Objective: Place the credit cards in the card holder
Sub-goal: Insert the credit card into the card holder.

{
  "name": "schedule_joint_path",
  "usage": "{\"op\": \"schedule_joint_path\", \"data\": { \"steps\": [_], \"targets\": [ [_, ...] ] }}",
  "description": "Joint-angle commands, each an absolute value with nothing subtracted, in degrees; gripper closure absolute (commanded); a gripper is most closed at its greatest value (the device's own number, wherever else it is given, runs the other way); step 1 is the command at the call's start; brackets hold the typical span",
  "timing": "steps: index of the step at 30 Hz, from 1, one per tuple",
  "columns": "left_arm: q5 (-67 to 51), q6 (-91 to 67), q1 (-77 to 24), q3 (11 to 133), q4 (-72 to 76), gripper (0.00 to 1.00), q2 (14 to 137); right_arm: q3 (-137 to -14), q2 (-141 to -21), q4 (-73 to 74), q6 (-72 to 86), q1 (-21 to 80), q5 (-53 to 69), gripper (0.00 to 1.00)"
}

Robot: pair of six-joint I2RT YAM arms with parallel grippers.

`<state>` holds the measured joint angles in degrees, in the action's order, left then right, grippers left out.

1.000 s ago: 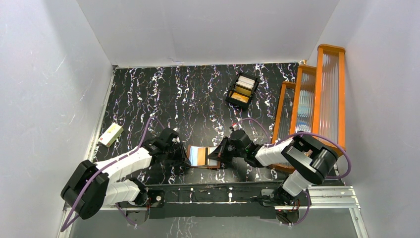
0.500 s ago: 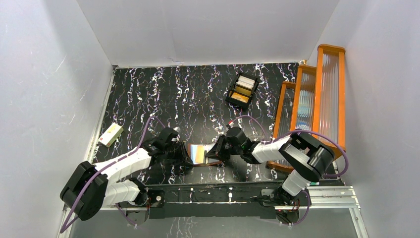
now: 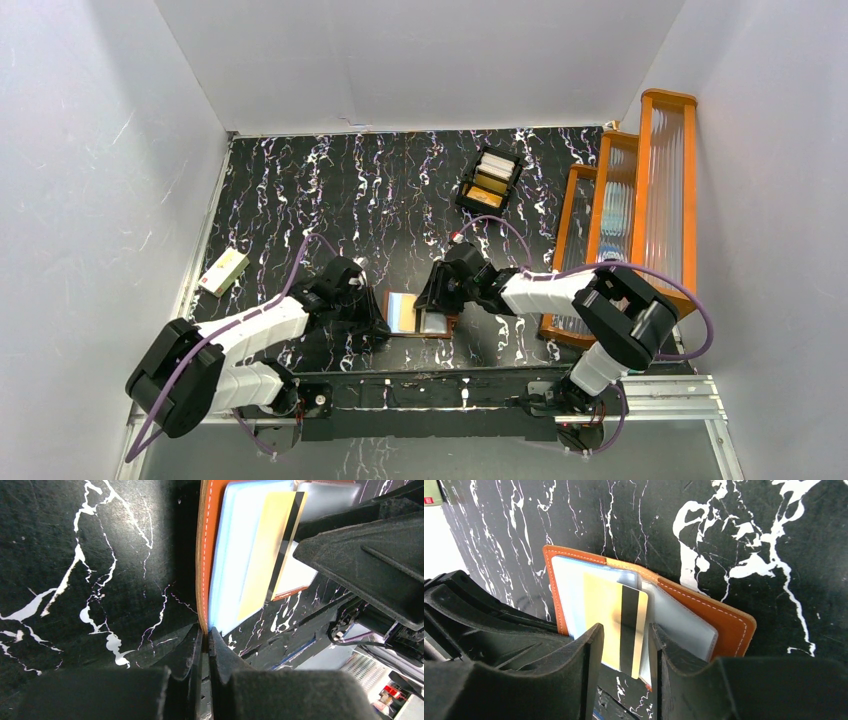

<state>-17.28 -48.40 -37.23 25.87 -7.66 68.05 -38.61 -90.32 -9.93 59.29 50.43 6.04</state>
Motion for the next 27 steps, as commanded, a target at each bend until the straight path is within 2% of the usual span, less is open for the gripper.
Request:
{"op": "schedule_joint_path", "data": {
  "steps": [1, 14, 24, 27],
  "targets": [
    [-19.68, -46.25, -37.36, 27.03, -8.88, 1.0, 68.26, -40.96, -90.23, -7.14, 56.61, 50.61, 4.08, 0.53],
    [-20.94, -45.16, -37.37, 28.31, -8.19, 1.0, 69.01, -42.29, -93.61, -14.08, 56.74, 51.2, 10.99, 0.52],
    [-21.14, -44.79, -37.43, 28.98, -8.97, 1.0, 69.3, -40.69, -92.1, -17.24, 56.12, 51.68, 10.38, 0.65],
    [-21.17, -44.78, -37.38, 29.13, -9.31, 1.0, 69.18, -40.63, -93.22, -18.05, 55.65, 51.68, 12.04, 0.62]
  ]
}}
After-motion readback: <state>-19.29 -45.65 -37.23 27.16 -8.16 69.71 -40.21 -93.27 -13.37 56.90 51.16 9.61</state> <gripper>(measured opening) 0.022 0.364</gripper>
